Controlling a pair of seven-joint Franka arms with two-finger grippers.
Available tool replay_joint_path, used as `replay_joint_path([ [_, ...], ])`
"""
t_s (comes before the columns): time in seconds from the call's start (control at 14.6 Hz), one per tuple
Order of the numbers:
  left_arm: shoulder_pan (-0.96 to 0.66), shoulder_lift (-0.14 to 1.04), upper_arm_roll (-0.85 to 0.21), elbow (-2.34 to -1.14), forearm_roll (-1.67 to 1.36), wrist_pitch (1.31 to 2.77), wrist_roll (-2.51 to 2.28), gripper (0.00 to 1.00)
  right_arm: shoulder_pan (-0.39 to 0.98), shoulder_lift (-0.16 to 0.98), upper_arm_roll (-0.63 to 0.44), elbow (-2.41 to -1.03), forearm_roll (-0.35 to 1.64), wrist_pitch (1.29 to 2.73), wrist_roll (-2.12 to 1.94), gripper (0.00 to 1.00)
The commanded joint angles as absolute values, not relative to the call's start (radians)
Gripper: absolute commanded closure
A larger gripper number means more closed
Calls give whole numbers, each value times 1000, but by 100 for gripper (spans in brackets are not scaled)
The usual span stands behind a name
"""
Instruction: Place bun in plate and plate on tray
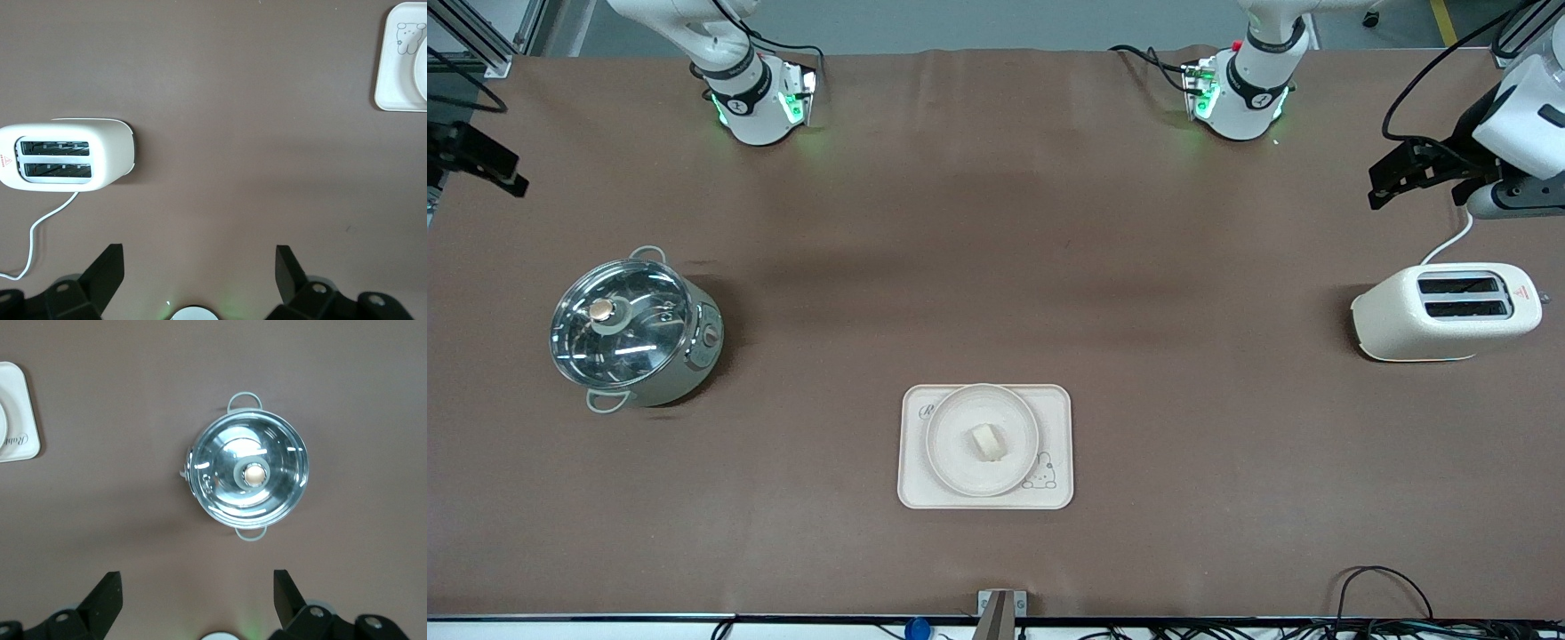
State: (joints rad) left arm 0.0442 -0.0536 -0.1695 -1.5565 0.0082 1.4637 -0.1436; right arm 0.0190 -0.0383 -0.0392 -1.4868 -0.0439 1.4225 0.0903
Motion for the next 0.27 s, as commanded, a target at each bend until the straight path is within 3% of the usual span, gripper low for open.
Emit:
replay_joint_path([
  [0.0,44,-57,-172,-1539,6,1445,-132,0,5,-55,-18,-1534,-61,1480,84,0],
  [0.21,44,-58,-173,-1539,6,1442,-132,0,23,-54,-17,-1534,-60,1483,86,0],
])
